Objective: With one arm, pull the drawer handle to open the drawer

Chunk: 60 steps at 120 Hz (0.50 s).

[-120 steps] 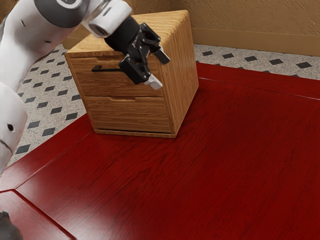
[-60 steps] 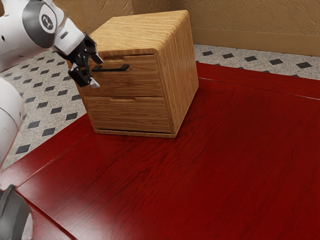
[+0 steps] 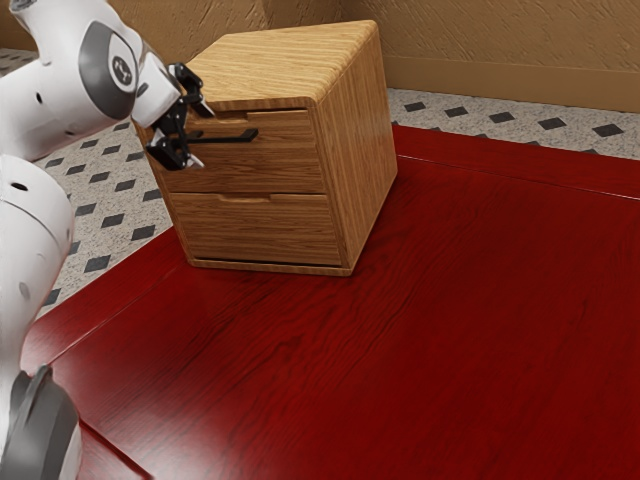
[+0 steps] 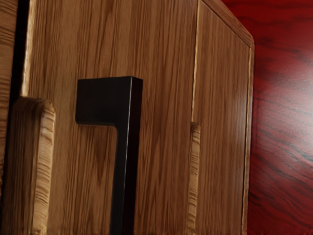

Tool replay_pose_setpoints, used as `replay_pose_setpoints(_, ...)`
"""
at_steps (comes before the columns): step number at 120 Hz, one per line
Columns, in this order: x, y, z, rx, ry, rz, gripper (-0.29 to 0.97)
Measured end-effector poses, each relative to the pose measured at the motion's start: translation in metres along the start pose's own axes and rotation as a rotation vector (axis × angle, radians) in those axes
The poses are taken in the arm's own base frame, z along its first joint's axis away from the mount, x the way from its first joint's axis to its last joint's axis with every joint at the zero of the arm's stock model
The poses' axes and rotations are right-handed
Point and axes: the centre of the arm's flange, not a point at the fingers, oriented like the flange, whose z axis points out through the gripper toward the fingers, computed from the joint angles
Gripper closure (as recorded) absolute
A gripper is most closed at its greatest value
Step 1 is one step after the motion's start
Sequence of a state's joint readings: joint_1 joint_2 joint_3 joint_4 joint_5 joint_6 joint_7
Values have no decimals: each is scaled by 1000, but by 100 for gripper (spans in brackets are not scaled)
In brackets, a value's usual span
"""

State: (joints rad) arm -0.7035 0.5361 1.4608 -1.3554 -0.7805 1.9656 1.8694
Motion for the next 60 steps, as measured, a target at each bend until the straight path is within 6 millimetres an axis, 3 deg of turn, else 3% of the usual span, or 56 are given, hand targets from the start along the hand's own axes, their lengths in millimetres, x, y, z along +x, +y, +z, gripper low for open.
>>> replay_pose_setpoints(11, -1, -1, 3, 8, -4, 22, 1)
replay_pose_setpoints(31, 16, 1, 16, 1, 17, 75, 2)
replay_pose_setpoints(60, 14, 2, 23, -2, 19, 107, -2)
